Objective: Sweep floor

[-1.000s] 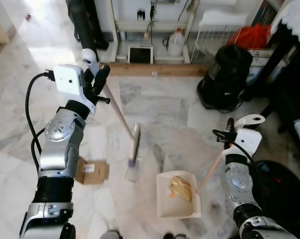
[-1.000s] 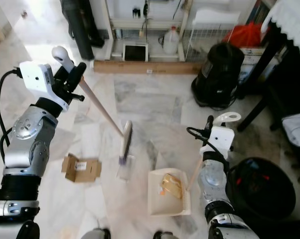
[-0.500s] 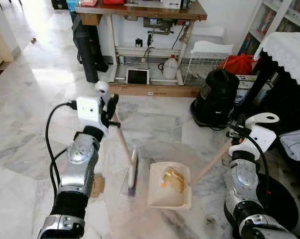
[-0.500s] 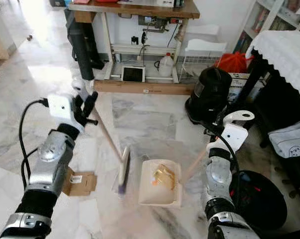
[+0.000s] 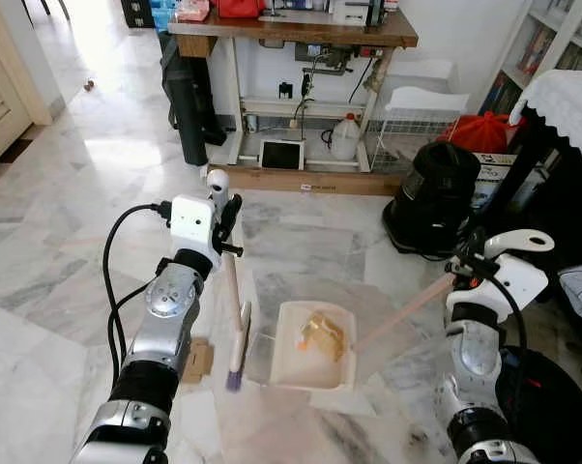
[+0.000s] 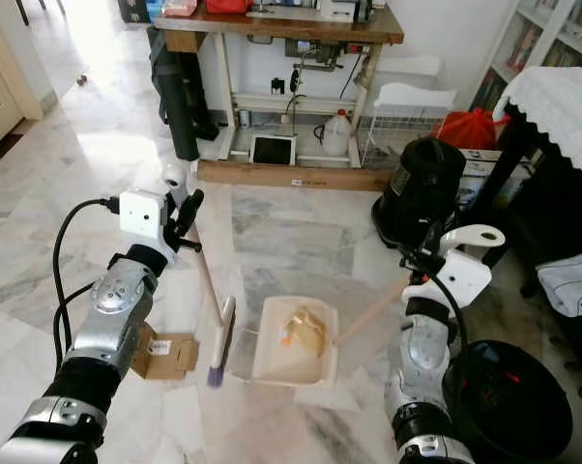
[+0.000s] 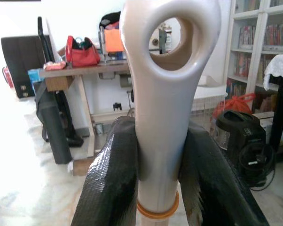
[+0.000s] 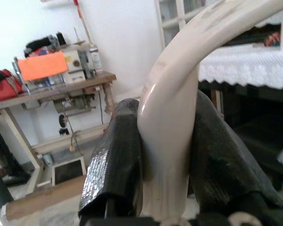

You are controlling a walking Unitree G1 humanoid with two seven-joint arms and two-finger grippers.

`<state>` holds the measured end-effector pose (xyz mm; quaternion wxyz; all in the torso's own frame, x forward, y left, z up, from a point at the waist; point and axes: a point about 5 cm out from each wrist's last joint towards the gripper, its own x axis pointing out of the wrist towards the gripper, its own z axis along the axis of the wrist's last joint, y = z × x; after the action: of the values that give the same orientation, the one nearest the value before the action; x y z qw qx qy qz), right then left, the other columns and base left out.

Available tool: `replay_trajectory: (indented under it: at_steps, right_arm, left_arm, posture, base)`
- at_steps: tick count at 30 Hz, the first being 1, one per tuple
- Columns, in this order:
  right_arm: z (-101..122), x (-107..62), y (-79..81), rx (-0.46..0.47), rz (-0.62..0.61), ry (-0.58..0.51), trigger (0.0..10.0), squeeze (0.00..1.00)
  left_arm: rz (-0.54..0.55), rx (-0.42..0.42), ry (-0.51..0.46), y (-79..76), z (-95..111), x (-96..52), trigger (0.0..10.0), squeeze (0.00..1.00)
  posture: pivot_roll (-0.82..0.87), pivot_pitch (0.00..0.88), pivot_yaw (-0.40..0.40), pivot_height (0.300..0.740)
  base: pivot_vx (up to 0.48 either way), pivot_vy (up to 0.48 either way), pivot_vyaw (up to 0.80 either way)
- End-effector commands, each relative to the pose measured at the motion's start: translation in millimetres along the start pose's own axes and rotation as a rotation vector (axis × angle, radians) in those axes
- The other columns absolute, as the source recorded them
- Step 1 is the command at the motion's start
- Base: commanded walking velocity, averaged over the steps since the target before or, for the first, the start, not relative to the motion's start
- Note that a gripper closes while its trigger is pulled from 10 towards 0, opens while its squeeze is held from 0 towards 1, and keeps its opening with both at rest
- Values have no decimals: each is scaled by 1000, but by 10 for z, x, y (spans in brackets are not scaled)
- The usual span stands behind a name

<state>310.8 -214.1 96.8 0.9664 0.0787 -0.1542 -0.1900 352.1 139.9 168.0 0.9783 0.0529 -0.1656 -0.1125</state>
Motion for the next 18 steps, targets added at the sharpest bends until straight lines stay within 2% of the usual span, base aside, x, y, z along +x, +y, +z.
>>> replay_trajectory:
  at_steps: [1,8,13,18]
  right_arm:
    - [102,49,7,19,-1,-48,10000,0]
    - [106,24,54,10,23,-29,10000,0]
    - [104,21,82,-3,36,-21,10000,0]
    - [119,14,93,-29,48,-23,10000,0]
  left_arm:
    - [10,19,-53,10,101,65,10000,0]
    - [41,42,-92,71,122,52,10000,0]
    - [37,46,-101,59,122,38,10000,0]
    - [36,35,-112,43,134,46,10000,0]
  posture:
    - [147,0,-45,740]
    - [161,1,-57,740]
    - [166,0,-59,740]
    - [167,0,-60,740]
  base:
    - [0,0,0]
    - [0,0,0]
    - [0,0,0]
    - [0,0,651]
